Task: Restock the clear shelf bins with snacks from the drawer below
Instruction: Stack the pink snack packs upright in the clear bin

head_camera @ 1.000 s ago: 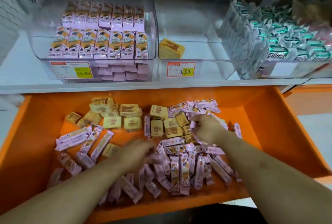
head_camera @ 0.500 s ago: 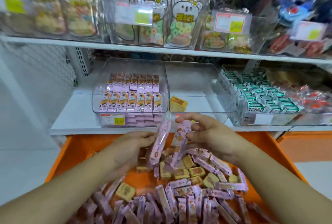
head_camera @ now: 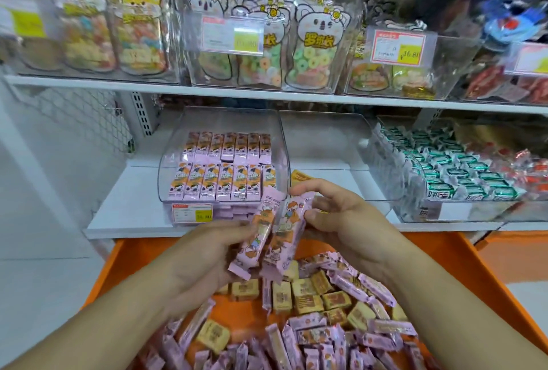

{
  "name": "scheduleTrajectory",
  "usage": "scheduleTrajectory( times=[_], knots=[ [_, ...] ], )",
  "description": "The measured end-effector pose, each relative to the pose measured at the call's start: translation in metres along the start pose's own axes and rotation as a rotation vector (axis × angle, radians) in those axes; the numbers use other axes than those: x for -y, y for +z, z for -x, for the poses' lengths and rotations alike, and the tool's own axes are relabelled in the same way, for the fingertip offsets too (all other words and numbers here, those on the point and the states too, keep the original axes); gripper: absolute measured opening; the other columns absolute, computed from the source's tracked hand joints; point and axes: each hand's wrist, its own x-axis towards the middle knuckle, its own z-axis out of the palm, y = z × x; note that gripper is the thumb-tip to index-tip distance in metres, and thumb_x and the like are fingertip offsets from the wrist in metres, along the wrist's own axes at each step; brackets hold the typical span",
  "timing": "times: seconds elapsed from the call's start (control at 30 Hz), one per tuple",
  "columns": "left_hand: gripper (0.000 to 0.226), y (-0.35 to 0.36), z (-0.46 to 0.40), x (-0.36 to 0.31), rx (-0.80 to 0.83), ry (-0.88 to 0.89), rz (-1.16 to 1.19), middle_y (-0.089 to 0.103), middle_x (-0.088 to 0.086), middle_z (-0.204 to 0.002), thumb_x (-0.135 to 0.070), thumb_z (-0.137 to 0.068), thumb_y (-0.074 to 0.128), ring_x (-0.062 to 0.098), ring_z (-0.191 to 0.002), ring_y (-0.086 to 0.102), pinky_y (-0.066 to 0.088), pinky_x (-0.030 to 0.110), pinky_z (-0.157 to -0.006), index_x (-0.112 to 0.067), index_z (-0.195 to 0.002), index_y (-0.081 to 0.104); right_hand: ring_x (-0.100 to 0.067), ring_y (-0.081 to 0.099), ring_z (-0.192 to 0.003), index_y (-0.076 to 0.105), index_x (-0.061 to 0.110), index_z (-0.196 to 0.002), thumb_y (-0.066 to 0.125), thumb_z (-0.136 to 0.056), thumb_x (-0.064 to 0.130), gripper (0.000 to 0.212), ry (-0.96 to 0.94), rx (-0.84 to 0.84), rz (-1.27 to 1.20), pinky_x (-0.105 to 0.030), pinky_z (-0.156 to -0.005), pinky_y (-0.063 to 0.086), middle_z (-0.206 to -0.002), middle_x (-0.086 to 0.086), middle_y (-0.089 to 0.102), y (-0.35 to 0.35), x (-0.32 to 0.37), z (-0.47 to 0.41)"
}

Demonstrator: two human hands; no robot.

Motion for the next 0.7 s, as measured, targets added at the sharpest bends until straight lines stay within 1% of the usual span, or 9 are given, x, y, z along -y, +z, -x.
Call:
scheduleTrajectory(
  times=[0.1,0.17,0.3,0.4,0.47,0.53,0.57,0.63,0.7],
  knots=[
    [0.032,0.000,-0.007,-0.002,0.012,0.004,-0.018,0.076,0.020,-0.111,-0.019,-0.104,0.055,0.041,-0.089,0.072,0.062,0.045,-0.076,0.003,-0.115,0.075,-0.046,0.064,-0.114,0.075,0.020,-0.113,0.063,-0.094,-0.003,0.032,-0.022,-0.035,0.113,-0.057,-0.100,0.056,-0.124,-0.034,0.058,0.000,-0.004,-0.009],
    [0.034,0.002,-0.008,-0.002,0.005,-0.019,-0.011,0.074,0.025,-0.116,-0.024,-0.105,0.054,0.041,-0.095,0.071,0.058,0.056,-0.089,-0.001,-0.114,0.077,-0.044,0.061,-0.120,0.075,0.025,-0.114,0.070,-0.084,0.011,0.033,-0.044,-0.064,0.215,-0.061,-0.107,0.050,-0.124,-0.031,0.062,-0.002,-0.008,-0.013],
    [0.033,0.001,-0.009,-0.003,0.011,-0.031,-0.020,0.074,0.027,-0.114,-0.029,-0.103,0.057,0.043,-0.091,0.072,0.056,0.061,-0.092,-0.005,-0.110,0.080,-0.032,0.067,-0.100,0.075,0.025,-0.108,0.070,-0.080,0.011,0.031,-0.049,-0.083,0.175,-0.041,-0.077,0.051,-0.115,-0.018,0.072,0.000,-0.013,-0.014],
    [0.030,0.001,-0.003,-0.007,0.030,-0.022,-0.117,0.076,0.019,-0.116,-0.024,-0.103,0.059,0.040,-0.091,0.073,0.059,0.053,-0.092,-0.007,-0.120,0.075,-0.033,0.068,-0.100,0.075,0.023,-0.107,0.070,-0.083,0.006,0.030,-0.038,-0.069,0.136,-0.040,-0.073,0.053,-0.124,-0.019,0.070,-0.001,-0.013,-0.013],
    [0.027,-0.005,0.000,-0.007,0.021,-0.028,-0.222,0.077,0.014,-0.114,-0.022,-0.101,0.062,0.040,-0.093,0.074,0.059,0.048,-0.093,-0.014,-0.125,0.072,-0.030,0.067,-0.098,0.074,0.020,-0.108,0.065,-0.091,-0.005,0.032,-0.054,-0.061,0.100,-0.040,-0.073,0.054,-0.121,-0.019,0.071,-0.002,-0.011,-0.011],
    [0.023,-0.012,0.001,-0.007,-0.063,-0.003,-0.379,0.079,0.007,-0.111,-0.025,-0.100,0.067,0.036,-0.097,0.075,0.057,0.052,-0.099,-0.027,-0.122,0.072,-0.031,0.064,-0.093,0.075,0.017,-0.108,0.059,-0.095,-0.014,0.037,-0.073,-0.070,0.064,-0.039,-0.075,0.055,-0.112,-0.020,0.070,-0.003,-0.009,-0.008],
    [0.020,-0.017,0.001,-0.007,-0.115,0.029,-0.481,0.079,0.002,-0.109,-0.027,-0.099,0.070,0.029,-0.095,0.076,0.060,0.050,-0.094,-0.032,-0.118,0.073,-0.031,0.064,-0.090,0.074,0.016,-0.108,0.057,-0.096,-0.016,0.038,-0.080,-0.072,0.051,-0.040,-0.076,0.055,-0.107,-0.019,0.069,-0.004,-0.007,-0.007],
    [0.021,-0.022,0.003,-0.011,-0.197,0.088,-0.710,0.073,-0.010,-0.111,-0.029,-0.094,0.076,0.012,-0.079,0.075,0.064,0.035,-0.076,-0.037,-0.112,0.071,-0.029,0.065,-0.086,0.073,0.012,-0.108,0.054,-0.095,-0.018,0.038,-0.089,-0.072,0.045,-0.041,-0.078,0.054,-0.100,-0.014,0.072,-0.006,-0.005,-0.004],
    [0.030,-0.026,0.007,-0.018,-0.259,0.122,-0.904,0.068,-0.017,-0.109,-0.037,-0.085,0.083,0.004,-0.077,0.070,0.058,0.025,-0.069,-0.037,-0.111,0.068,-0.027,0.067,-0.085,0.071,0.010,-0.108,0.053,-0.096,-0.019,0.037,-0.093,-0.059,0.050,-0.041,-0.079,0.054,-0.099,-0.012,0.074,-0.007,-0.003,-0.003]
  ],
)
